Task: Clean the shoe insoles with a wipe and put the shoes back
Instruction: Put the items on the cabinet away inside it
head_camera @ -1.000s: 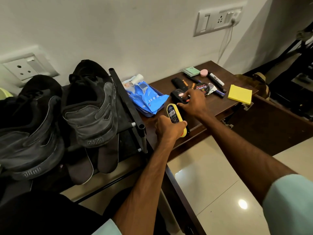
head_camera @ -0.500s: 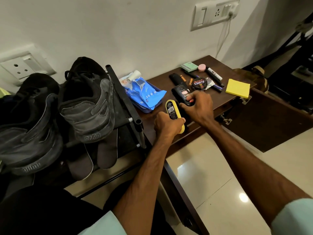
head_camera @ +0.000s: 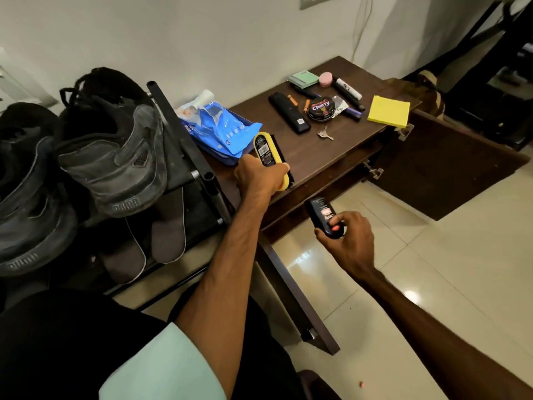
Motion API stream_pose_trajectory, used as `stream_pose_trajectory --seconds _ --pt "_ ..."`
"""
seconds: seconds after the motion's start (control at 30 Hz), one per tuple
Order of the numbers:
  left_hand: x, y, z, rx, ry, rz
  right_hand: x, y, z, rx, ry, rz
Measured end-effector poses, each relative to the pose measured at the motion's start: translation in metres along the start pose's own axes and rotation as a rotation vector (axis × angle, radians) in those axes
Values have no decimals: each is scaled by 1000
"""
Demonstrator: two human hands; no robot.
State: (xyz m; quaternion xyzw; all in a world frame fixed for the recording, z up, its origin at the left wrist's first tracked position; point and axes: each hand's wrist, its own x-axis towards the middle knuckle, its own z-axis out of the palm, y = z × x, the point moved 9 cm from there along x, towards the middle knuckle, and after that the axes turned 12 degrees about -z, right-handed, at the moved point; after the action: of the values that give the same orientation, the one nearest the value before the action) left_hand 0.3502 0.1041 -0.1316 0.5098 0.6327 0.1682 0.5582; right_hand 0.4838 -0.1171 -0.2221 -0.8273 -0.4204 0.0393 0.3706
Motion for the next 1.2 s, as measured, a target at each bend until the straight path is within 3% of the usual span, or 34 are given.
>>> stream_pose_trajectory --seconds 0.33,0.6,0.8,0.9,1.0,1.1,1.2 --pt "11 -5 1 92 26 36 51 -27 129 -14 -275 -63" --pt "17 -8 9 98 3 15 64 -33 167 -41 -200 -71" --pt "14 -11 15 192 -3 39 56 -36 149 70 -110 -71" --pt "1 -14 36 299 -73 101 44 -15 109 198 16 15" --pt "-16 -30 70 434 -161 118 26 20 69 519 143 183" --pt "-30 -55 107 522 -205 126 4 52 44 607 144 311" --pt "-30 -82 131 523 -213 9 -20 76 37 566 96 454"
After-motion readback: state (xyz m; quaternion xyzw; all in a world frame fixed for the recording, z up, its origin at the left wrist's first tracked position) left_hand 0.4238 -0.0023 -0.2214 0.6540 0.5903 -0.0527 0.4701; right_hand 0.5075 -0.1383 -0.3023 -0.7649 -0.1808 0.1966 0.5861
